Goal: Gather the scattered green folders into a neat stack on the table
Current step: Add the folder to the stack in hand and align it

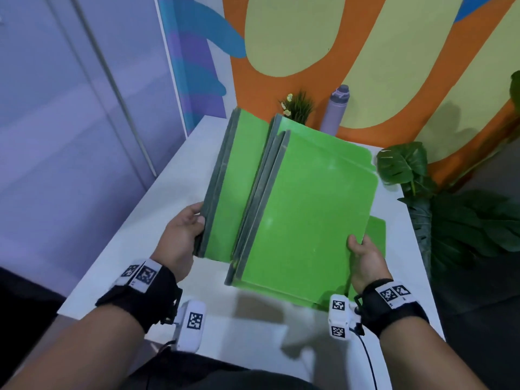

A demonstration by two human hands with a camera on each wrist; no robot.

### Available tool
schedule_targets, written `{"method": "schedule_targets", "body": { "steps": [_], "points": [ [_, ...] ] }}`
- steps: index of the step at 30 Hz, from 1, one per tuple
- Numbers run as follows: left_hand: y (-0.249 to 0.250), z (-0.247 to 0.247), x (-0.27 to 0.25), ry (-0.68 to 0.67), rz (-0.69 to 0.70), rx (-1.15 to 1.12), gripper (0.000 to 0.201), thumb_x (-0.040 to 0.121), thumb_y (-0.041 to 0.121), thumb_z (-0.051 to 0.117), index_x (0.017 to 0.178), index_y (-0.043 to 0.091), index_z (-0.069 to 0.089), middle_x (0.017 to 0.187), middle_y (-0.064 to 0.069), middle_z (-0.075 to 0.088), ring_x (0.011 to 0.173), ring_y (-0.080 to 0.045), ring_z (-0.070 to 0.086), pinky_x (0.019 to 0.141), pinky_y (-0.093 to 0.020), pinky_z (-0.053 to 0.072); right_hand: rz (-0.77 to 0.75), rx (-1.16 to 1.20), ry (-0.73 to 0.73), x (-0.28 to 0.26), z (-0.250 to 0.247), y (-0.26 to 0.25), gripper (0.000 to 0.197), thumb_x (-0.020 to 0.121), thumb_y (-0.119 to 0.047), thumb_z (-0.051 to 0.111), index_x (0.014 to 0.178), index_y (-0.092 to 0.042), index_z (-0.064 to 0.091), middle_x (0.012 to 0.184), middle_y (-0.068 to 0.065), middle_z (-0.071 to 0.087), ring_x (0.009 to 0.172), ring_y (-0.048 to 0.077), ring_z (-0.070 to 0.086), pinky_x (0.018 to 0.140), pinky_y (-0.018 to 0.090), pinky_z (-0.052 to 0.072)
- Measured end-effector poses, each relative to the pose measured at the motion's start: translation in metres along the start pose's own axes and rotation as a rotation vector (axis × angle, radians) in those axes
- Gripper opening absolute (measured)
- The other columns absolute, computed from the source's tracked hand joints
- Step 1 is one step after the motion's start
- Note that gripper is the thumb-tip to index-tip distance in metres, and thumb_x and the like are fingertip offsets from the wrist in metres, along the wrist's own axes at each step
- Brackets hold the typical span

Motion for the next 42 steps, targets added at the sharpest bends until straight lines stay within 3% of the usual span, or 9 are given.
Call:
{"method": "schedule_targets", "body": {
  "steps": [4, 10, 17, 23, 26, 29, 33, 36, 42],
  "points": [
    [-0.028, 0.001, -0.011, -0.104, -0.107, -0.121, 0.035, 0.098, 0.004, 0.041, 0.124, 0.018, 0.061, 0.091, -0.005, 0.075, 0.075, -0.020, 0.068, 0.071, -0.035, 0.051, 0.078, 0.009, -0.068, -0.003, 0.022, 0.017, 0.071, 0.095, -0.024, 0.049, 0.153, -0.026, 0.010, 0.162, 0.003, 0.008, 0.148, 0.026, 0.009, 0.116, 0.054, 0.005],
    [-0.064, 0.013, -0.018, -0.202, -0.308, 0.085, 0.050, 0.096, 0.058, 0.035, 0.129, 0.026, 0.054, 0.116, 0.000, 0.069, 0.105, -0.016, 0.065, 0.094, -0.040, 0.050, 0.013, -0.157, -0.109, -0.001, 0.056, 0.022, 0.070, 0.095, -0.017, 0.051, 0.153, -0.030, 0.013, 0.162, 0.000, 0.007, 0.148, 0.027, 0.012, 0.114, 0.056, 0.014],
    [-0.086, -0.043, -0.006, 0.074, -0.238, 0.376, 0.015, 0.095, 0.016, 0.054, 0.110, 0.014, 0.052, 0.090, -0.004, 0.053, 0.086, -0.025, 0.050, 0.081, -0.039, 0.045, -0.001, -0.641, -0.044, 0.014, 0.060, 0.037, 0.059, 0.094, -0.018, 0.055, 0.148, -0.020, 0.032, 0.143, 0.011, 0.047, 0.121, 0.026, 0.050, 0.103, 0.038, 0.042],
    [-0.094, -0.081, -0.005, 0.157, -0.280, 0.435, 0.016, 0.097, 0.014, 0.051, 0.112, 0.014, 0.047, 0.099, -0.009, 0.056, 0.090, -0.023, 0.053, 0.084, -0.041, 0.045, 0.335, -1.217, 0.410, 0.022, -0.062, 0.052, 0.085, 0.071, -0.051, 0.070, 0.140, -0.015, 0.034, 0.135, 0.023, 0.040, 0.122, 0.044, 0.044, 0.099, 0.055, 0.041],
    [-0.106, -0.096, -0.008, 0.176, -0.332, 0.414, 0.017, 0.097, 0.014, 0.051, 0.113, 0.012, 0.049, 0.105, -0.013, 0.057, 0.097, -0.028, 0.053, 0.092, -0.048, 0.044, 0.442, -1.325, 0.345, 0.028, -0.086, 0.080, 0.091, 0.080, -0.064, 0.054, 0.137, -0.001, 0.021, 0.152, 0.029, 0.023, 0.135, 0.045, 0.033, 0.105, 0.060, 0.034],
    [-0.110, -0.104, -0.009, 0.183, -0.336, 0.403, 0.018, 0.096, 0.014, 0.052, 0.114, 0.010, 0.050, 0.100, -0.011, 0.055, 0.092, -0.026, 0.051, 0.087, -0.043, 0.042, 0.503, -1.315, 0.370, 0.021, -0.089, 0.082, 0.111, 0.071, -0.080, 0.044, 0.154, -0.018, 0.003, 0.156, 0.026, 0.016, 0.140, 0.041, 0.027, 0.109, 0.058, 0.029],
    [-0.111, -0.109, -0.004, 0.210, -0.318, 0.413, 0.017, 0.096, 0.014, 0.052, 0.113, 0.010, 0.050, 0.089, -0.006, 0.052, 0.084, -0.023, 0.048, 0.084, -0.041, 0.041, 0.419, -1.197, 0.367, 0.031, -0.087, 0.071, 0.060, 0.092, -0.034, 0.053, 0.146, -0.017, 0.033, 0.153, 0.020, 0.026, 0.137, 0.037, 0.035, 0.108, 0.049, 0.037],
    [-0.106, -0.114, 0.001, 0.264, -0.302, 0.410, 0.015, 0.096, 0.014, 0.052, 0.111, 0.011, 0.051, 0.088, -0.007, 0.053, 0.085, -0.027, 0.048, 0.082, -0.041, 0.041, 0.184, -0.825, 0.450, 0.041, -0.073, 0.053, 0.041, 0.089, -0.006, 0.051, 0.129, -0.001, 0.044, 0.121, 0.024, 0.054, 0.106, 0.038, 0.055, 0.087, 0.041, 0.045],
    [-0.072, -0.131, 0.006, 0.449, -0.198, 0.455, 0.018, 0.095, 0.019, 0.051, 0.113, 0.014, 0.050, 0.088, -0.010, 0.054, 0.079, -0.028, 0.050, 0.075, -0.040, 0.044, -0.283, -0.430, 0.413, 0.031, -0.018, -0.045, 0.032, 0.093, -0.004, 0.045, 0.120, -0.019, 0.053, 0.108, 0.009, 0.059, 0.091, 0.026, 0.056, 0.081, 0.036, 0.049]
  ]
}}
Point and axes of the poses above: each hand's wrist, its own x-axis towards the middle knuckle, its own z-axis out of the palm, y = z × x, the point moved 10 cm from there along x, towards the middle knuckle
